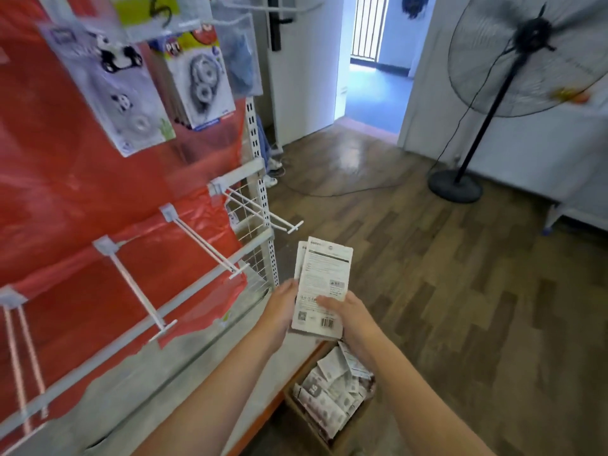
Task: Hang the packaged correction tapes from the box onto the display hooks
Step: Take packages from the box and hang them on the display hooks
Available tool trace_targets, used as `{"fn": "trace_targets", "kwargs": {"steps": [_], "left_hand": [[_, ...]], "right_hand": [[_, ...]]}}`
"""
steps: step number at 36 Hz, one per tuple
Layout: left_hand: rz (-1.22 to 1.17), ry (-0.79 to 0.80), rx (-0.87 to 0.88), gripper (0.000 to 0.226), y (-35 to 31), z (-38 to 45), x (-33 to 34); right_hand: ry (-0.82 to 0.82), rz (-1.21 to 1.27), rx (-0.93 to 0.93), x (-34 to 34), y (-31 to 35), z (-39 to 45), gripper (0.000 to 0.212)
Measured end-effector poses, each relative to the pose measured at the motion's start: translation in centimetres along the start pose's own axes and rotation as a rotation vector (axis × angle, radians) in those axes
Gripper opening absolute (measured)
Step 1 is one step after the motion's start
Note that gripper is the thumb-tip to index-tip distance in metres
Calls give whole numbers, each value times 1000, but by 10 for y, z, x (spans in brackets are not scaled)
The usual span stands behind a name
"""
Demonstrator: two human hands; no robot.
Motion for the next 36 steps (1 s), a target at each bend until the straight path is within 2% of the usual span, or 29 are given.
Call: {"fn": "trace_targets", "kwargs": {"steps": [7, 11, 19, 27, 31, 36], "left_hand": [[-30, -10, 80, 28, -20, -20, -8], [19, -89, 160, 11, -32, -27, -16], [23, -194, 197, 24, -44, -33, -40], [15, -217, 180, 23, -45, -40, -48], [20, -222, 188, 21, -46, -43, -48], [18, -162, 210, 25, -44, -50, -38]], "right_hand": [[40, -41, -84, 13, 24, -17, 26], [-41, -47, -127, 15, 30, -20, 30], [-179, -8, -197, 20, 44, -29, 21], [-138, -30, -215, 34, 51, -33, 21], [-121, -41, -221, 38, 47, -35, 27], [-74, -111, -177, 41, 37, -34, 21]]}}
Point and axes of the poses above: each hand's wrist, its own z-axis towards the middle knuckle, its own x-axis out of the palm, y = z × x, the point moved 1 cm from there along z, towards the middle knuckle, and after that the axes turned 5 degrees about z, right-handed, at the moved point
